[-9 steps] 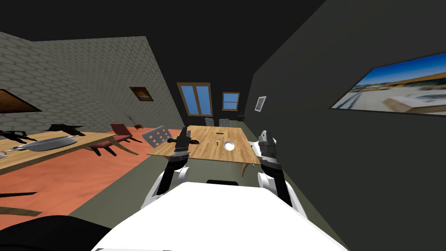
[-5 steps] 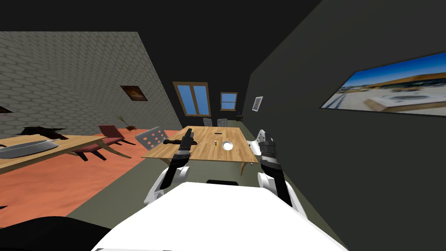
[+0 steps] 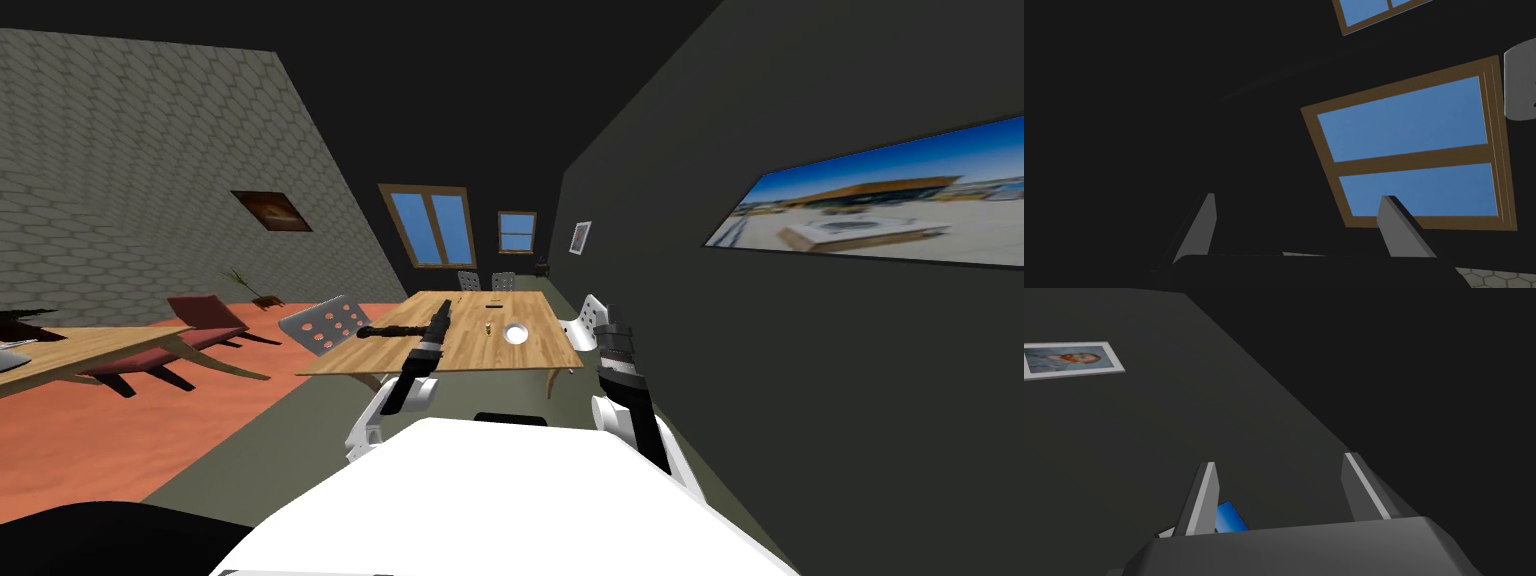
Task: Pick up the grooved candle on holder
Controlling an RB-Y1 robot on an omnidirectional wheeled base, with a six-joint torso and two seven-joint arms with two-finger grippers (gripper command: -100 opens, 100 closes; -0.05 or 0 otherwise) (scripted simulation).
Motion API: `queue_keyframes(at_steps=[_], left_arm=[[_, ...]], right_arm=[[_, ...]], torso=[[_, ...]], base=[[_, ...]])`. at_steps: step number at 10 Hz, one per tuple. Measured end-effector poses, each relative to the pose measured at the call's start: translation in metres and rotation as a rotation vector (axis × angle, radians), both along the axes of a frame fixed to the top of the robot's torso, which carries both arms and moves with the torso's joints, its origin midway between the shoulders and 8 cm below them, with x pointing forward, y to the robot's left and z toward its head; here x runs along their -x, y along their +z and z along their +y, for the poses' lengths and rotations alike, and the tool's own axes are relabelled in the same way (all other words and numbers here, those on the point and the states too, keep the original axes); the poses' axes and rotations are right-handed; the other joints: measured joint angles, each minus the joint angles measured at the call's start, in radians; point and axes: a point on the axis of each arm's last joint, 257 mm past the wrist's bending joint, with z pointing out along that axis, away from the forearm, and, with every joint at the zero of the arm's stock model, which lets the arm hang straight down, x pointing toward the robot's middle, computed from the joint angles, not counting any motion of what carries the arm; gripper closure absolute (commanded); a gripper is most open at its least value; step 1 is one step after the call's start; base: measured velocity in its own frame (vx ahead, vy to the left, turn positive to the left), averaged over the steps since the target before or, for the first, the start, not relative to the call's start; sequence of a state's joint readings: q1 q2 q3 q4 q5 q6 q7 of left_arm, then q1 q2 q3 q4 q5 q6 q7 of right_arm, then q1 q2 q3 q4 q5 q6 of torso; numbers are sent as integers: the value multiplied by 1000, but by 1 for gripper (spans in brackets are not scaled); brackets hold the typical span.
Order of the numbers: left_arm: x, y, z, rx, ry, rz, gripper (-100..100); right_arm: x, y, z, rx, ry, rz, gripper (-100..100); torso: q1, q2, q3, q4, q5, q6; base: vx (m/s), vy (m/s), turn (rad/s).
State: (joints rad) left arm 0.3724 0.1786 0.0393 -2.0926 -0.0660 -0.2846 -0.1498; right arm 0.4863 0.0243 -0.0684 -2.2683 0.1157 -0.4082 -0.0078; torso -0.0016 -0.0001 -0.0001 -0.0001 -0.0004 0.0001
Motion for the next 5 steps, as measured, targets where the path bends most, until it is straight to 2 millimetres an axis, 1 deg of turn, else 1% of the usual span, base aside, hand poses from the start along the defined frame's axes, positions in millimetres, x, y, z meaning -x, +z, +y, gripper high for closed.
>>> queue_keyframes(at_steps=[1, 2, 3, 4, 5], left_arm=[[-6, -7, 0, -1, 0, 18, -100], [-12, -20, -1, -6, 2, 46, -100], [-17, -34, 0, -13, 5, 82, -100], [-22, -40, 1, -16, 6, 100, -100], [-28, -49, 5, -22, 9, 126, -100]], right_arm=[[0, 0, 0, 0, 0, 0, 0], [0, 0, 0, 0, 0, 0, 0], [0, 0, 0, 0, 0, 0, 0], [0, 0, 0, 0, 0, 0, 0], [0, 0, 0, 0, 0, 0, 0]], torso=[[0, 0, 0, 0, 0, 0], [0, 0, 0, 0, 0, 0], [0, 0, 0, 0, 0, 0], [0, 0, 0, 0, 0, 0], [0, 0, 0, 0, 0, 0]], base=[[3, -21, -86], [4, -29, -173], [1, -19, -51], [3, -22, -89], [3, -31, -173]])
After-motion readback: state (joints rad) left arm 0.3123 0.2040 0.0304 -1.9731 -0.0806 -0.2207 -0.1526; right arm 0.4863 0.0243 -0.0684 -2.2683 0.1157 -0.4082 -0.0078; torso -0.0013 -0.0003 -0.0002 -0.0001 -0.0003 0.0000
